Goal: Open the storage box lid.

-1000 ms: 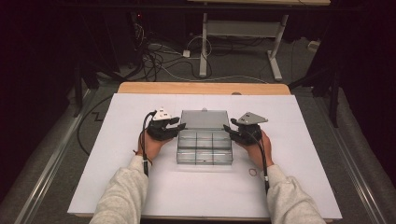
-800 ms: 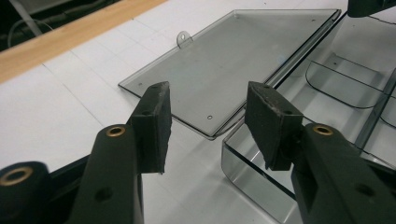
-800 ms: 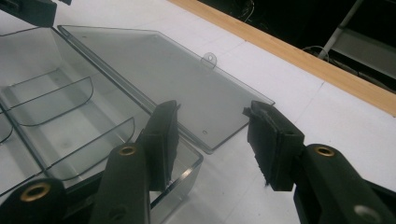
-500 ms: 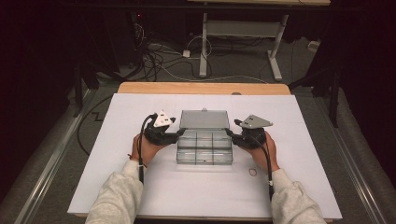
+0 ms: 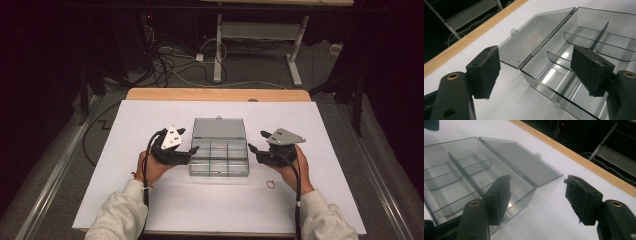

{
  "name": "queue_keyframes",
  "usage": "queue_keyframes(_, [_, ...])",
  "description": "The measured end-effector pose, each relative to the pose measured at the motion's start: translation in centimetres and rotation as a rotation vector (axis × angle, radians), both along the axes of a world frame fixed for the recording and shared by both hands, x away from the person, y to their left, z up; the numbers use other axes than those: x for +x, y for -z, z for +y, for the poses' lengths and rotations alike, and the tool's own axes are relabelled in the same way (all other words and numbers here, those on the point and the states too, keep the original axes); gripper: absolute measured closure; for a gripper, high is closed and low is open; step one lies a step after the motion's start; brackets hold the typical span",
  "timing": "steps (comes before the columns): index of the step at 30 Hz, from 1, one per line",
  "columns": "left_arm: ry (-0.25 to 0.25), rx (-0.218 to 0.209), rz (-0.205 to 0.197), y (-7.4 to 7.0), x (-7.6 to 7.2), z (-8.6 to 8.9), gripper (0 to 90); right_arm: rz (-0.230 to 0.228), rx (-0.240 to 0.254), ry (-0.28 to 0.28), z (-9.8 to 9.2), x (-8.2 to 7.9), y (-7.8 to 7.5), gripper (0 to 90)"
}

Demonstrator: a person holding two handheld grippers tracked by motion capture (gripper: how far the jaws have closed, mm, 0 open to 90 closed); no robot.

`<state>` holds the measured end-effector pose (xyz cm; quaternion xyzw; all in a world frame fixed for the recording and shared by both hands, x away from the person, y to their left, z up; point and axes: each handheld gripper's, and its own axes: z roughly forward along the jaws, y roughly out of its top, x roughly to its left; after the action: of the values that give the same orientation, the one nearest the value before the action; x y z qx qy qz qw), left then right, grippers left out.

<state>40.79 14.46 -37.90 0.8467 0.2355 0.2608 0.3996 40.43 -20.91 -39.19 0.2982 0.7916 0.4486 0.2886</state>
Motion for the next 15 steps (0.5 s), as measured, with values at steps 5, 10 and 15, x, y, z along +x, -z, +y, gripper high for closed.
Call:
queue_keyframes(5, [0.024, 0.006, -0.031, -0.5, -1.3, 0.3, 20.8, -0.019, -0.007, -0.007, -0.6, -1.3, -0.4, 36.5])
queue_keyframes(10, [0.037, 0.030, -0.051, -1.0, -2.6, 0.7, 17.4, -0.028, -0.011, -0.013, -1.3, -2.5, -0.6, 36.1])
queue_keyframes(15, [0.054, 0.046, -0.067, -1.0, -3.8, 1.4, 17.4, -0.029, -0.004, -0.020, -2.0, -3.4, -0.6, 36.0])
